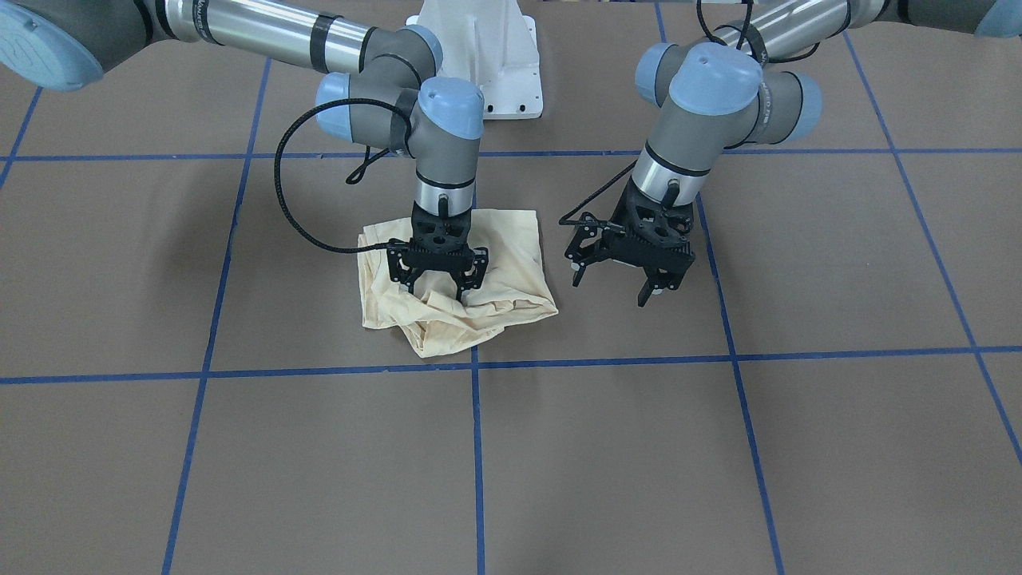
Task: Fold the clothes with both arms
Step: 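Release the shirt and raise the left gripper away while the right gripper presses the fold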
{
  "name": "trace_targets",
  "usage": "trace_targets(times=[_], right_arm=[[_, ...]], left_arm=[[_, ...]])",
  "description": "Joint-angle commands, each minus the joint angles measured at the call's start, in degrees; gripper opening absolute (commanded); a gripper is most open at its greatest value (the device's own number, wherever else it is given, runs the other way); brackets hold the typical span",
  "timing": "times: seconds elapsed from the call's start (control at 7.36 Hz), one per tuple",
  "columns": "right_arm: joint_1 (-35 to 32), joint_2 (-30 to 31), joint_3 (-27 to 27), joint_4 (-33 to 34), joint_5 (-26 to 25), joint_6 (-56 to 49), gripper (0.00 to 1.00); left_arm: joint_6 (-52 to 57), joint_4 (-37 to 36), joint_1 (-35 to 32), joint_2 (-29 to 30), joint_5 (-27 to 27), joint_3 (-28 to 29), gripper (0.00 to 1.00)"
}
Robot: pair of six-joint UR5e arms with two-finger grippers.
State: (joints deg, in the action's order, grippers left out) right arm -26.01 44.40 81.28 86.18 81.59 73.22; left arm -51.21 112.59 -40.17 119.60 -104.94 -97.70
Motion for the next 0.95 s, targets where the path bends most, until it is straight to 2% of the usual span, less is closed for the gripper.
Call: trace_targets(times=[0.0, 0.14, 0.27, 0.41, 0.81], right_arm=[[-6.0, -1.2, -5.4, -2.9, 0.8, -8.0, 0.74], [-9.1, -1.2, -5.3, -2.9, 4.0, -11.8, 0.74], [-10.8, -1.3, -5.3, -3.0, 6.2, -13.4, 0.81], [-11.4, -1.4, -5.1, -3.1, 7.3, -13.5, 0.99], [-12.7, -1.6, -4.5, -3.2, 12.1, -13.1, 1.00]], left_arm=[[0.0, 0.0, 0.0, 0.0, 0.0, 0.0, 1.00], [-0.2, 0.1, 0.1, 0.0, 0.0, 0.0, 1.00], [-0.2, 0.1, 0.1, 0.0, -0.1, 0.0, 1.00], [-0.2, 0.1, 0.2, 0.0, -0.1, 0.0, 1.00], [-0.2, 0.1, 0.2, 0.0, -0.1, -0.2, 1.00]])
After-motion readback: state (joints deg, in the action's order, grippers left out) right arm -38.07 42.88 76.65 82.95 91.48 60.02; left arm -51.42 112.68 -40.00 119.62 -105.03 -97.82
